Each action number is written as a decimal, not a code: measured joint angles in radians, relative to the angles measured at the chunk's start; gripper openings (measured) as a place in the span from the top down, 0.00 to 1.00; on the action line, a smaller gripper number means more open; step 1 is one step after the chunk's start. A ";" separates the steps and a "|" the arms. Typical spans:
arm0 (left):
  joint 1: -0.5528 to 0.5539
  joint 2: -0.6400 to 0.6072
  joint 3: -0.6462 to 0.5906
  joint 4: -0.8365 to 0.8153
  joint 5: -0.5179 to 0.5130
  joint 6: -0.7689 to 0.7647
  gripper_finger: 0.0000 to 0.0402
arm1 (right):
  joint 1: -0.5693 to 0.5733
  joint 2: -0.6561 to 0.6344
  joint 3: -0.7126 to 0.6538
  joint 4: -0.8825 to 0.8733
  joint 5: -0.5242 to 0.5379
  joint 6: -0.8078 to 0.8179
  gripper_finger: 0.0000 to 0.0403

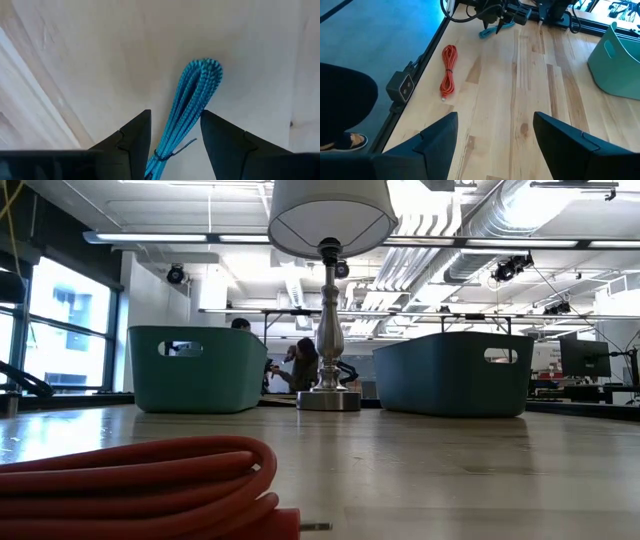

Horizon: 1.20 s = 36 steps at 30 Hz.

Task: Pick & Place USB Port
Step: Put the blue patterned charger cable into the blue bin

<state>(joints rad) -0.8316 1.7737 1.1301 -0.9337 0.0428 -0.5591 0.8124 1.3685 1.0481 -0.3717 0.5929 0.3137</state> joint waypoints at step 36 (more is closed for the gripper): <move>-0.001 0.004 0.243 -0.098 -0.872 0.146 0.97 | 0.028 0.000 0.000 0.001 0.038 -0.008 0.37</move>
<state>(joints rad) -0.8329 1.7774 1.3734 -1.0321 -0.8289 -0.4126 0.8406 1.3685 1.0481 -0.3710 0.6312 0.3055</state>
